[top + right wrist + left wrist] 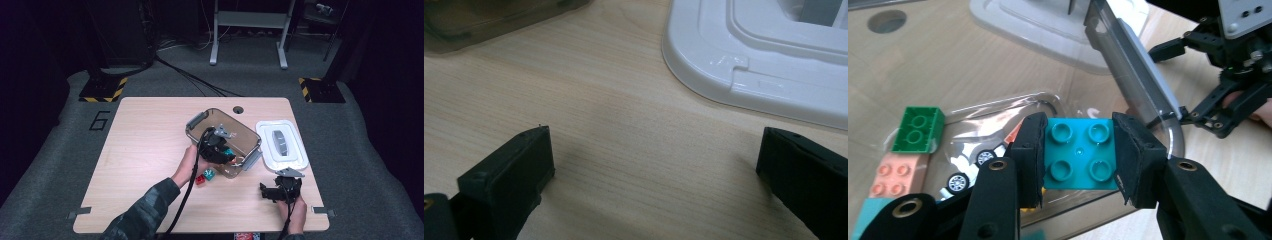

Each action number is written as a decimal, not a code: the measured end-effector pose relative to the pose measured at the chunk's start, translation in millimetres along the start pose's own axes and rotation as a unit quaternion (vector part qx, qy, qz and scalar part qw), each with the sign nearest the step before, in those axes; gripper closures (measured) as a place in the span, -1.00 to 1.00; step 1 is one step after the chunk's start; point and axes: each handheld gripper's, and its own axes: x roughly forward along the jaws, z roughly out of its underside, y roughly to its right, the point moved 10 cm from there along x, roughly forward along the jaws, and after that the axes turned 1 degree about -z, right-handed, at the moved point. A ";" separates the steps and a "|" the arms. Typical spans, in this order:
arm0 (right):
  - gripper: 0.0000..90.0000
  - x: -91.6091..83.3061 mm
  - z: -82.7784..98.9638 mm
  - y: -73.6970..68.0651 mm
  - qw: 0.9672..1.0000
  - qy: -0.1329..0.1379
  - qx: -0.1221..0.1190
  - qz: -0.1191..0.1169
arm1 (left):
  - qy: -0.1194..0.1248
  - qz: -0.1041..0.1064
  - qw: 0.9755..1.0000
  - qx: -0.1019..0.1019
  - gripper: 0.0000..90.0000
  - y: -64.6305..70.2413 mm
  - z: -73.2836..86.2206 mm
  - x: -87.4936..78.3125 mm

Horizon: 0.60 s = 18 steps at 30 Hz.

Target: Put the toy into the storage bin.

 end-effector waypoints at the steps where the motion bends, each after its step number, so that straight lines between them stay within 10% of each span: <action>1: -0.97 0.0 0.0 0.0 1.000 0.000 0.000 0.000 | -0.001 0.001 1.000 0.000 0.30 -0.1 0.5 -0.9; 18: -0.97 0.0 0.0 0.0 1.000 0.000 0.000 0.000 | 0.024 -0.033 0.999 0.004 -0.47 -6.7 8.1 -37.4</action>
